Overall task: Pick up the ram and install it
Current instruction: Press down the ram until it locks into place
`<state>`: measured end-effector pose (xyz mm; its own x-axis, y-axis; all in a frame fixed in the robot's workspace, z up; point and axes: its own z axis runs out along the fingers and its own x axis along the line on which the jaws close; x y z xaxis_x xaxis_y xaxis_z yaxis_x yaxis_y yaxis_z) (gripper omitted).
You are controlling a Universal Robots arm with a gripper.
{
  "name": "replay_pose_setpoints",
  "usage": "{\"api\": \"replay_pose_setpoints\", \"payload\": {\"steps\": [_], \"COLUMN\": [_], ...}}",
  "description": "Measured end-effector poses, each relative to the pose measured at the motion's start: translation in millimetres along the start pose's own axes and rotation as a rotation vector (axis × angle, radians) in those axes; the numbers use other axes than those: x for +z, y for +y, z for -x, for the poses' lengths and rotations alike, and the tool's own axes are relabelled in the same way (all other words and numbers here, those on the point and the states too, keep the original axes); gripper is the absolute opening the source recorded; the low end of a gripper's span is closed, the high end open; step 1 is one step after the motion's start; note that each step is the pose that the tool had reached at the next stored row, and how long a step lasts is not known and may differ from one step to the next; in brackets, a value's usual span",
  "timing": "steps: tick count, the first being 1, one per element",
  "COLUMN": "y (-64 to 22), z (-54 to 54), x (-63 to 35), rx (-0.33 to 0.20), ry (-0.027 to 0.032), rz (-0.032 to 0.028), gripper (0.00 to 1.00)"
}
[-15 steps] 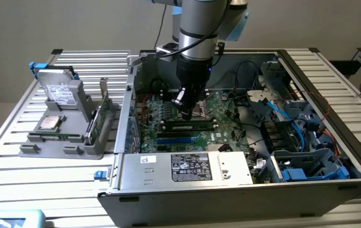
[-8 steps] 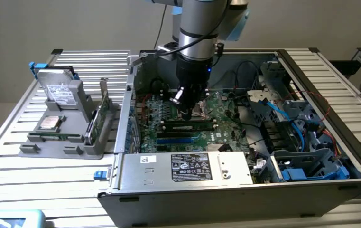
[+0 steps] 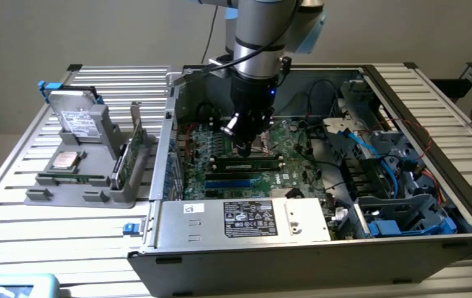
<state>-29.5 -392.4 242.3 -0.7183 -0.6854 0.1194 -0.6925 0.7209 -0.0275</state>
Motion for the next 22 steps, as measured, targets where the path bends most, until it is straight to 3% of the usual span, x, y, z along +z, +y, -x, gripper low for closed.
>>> {"api": "replay_pose_setpoints", "payload": {"steps": [6, 11, 22], "y": [0.0, 0.0, 0.0], "z": [0.0, 0.0, 0.0], "x": [0.0, 0.0, 0.0], "rx": [0.055, 0.108, 0.220], "ry": [-0.0075, -0.0122, -0.0288], "rz": [-0.0049, -0.0051, -0.0128], "gripper": [0.11, 0.11, 0.11]}}
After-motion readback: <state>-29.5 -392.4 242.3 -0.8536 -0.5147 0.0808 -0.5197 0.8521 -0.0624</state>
